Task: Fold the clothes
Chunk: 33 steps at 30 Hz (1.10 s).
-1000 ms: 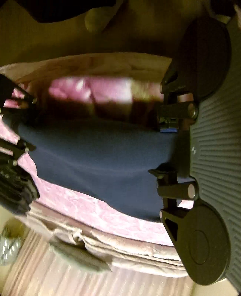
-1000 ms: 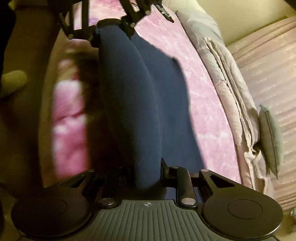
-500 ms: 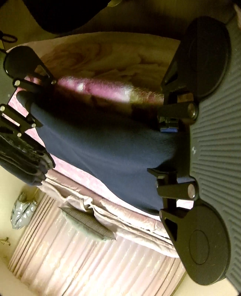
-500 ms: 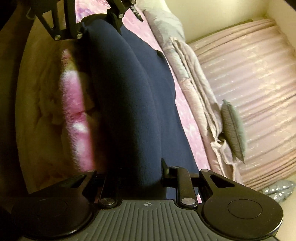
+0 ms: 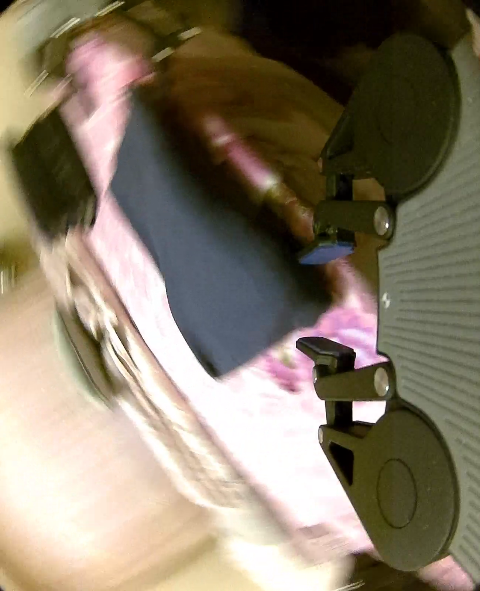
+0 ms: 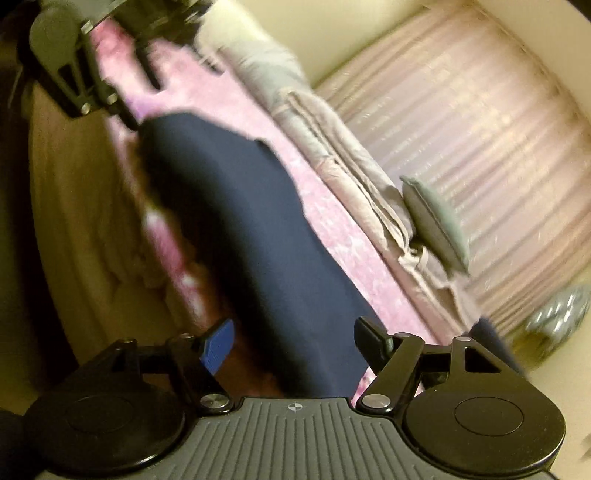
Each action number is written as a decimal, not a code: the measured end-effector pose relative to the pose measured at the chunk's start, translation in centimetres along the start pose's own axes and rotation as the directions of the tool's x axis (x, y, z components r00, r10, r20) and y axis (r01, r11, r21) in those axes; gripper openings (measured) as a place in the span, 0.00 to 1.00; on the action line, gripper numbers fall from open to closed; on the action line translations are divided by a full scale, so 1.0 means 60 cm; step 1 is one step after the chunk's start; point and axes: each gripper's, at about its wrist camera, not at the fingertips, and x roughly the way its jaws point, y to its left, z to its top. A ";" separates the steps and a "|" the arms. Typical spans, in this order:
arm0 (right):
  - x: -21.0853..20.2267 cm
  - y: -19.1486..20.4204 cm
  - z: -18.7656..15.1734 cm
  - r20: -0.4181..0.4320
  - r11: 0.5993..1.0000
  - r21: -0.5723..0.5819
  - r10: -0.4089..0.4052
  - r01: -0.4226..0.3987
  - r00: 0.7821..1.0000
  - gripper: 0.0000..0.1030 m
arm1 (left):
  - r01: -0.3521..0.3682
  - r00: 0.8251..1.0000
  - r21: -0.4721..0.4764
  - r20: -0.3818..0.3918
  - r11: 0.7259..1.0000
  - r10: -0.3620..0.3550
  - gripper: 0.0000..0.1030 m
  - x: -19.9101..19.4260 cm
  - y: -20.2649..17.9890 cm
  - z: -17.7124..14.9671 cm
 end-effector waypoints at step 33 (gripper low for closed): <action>0.346 -0.068 0.308 -0.055 0.745 0.329 0.629 -0.580 0.776 0.69 | 0.605 0.769 -0.571 0.239 0.554 -0.593 0.20 0.124 0.185 -0.075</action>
